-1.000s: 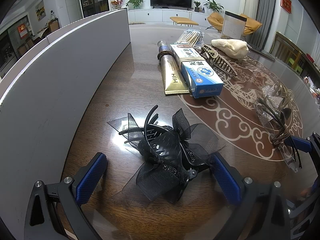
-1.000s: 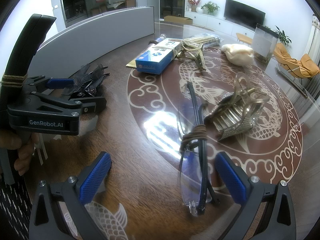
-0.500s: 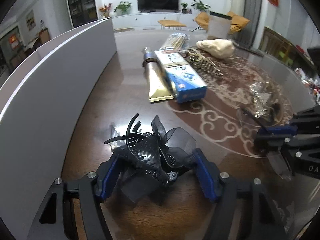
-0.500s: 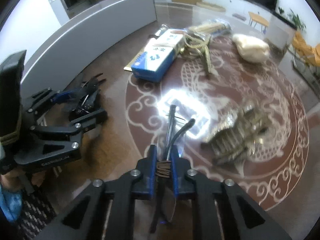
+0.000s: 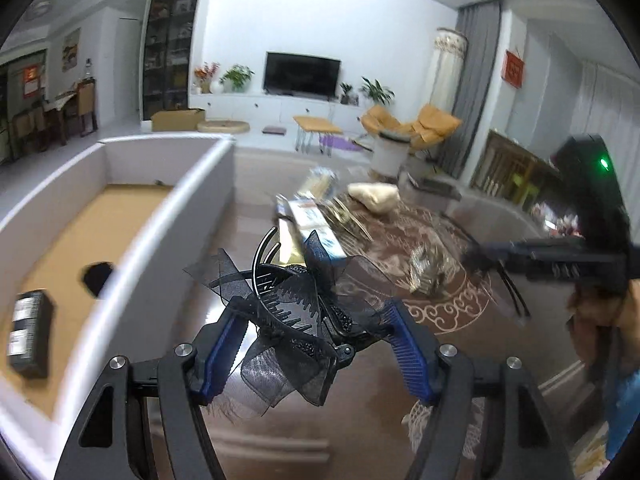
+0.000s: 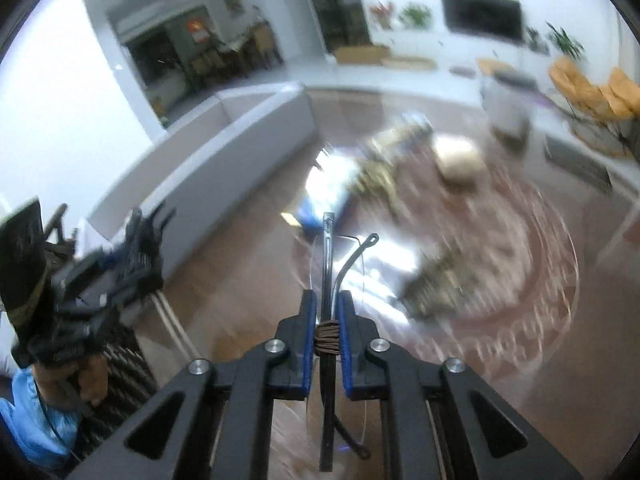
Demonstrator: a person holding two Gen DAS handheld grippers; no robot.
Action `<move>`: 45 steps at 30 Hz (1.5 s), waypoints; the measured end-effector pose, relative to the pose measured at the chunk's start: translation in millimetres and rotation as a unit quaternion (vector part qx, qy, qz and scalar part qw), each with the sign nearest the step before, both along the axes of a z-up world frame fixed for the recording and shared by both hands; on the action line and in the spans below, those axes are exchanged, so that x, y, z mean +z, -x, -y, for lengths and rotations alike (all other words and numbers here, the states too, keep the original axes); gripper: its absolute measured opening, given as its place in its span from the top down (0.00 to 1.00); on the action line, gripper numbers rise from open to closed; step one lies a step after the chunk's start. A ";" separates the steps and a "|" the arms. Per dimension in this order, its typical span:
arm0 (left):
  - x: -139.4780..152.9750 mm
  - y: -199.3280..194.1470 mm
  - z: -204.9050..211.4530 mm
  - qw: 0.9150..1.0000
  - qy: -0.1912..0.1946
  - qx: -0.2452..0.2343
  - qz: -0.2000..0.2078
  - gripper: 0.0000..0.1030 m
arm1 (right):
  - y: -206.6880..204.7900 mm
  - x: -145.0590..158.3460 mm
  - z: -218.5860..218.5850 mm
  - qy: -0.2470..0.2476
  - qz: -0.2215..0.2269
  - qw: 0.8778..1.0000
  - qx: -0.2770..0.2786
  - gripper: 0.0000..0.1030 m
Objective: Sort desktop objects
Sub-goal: 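Carry the clip and eyeglasses into the cardboard bin and open both tools, then bring both tools back from the bin to the table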
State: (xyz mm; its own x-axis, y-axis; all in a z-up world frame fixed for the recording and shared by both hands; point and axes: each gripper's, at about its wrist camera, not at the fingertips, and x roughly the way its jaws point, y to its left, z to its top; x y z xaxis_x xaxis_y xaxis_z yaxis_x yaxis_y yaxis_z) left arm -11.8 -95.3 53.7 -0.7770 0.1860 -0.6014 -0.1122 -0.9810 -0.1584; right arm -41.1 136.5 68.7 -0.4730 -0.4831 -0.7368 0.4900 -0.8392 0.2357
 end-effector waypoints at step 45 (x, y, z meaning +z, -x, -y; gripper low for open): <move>-28.2 47.6 -60.9 0.992 0.023 -0.020 0.126 0.00 | -1.5 -116.7 -49.7 -0.137 0.011 0.980 -0.146 0.00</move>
State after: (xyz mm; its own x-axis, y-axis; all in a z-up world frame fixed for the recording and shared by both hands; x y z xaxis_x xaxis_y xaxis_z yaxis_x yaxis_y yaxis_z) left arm -59.4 -34.5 25.5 -0.5938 0.1824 -0.7837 -0.1146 -0.9832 -0.1420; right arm -39.6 186.2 -48.0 -0.5434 -0.1130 -0.8319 0.2176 -0.9760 -0.0096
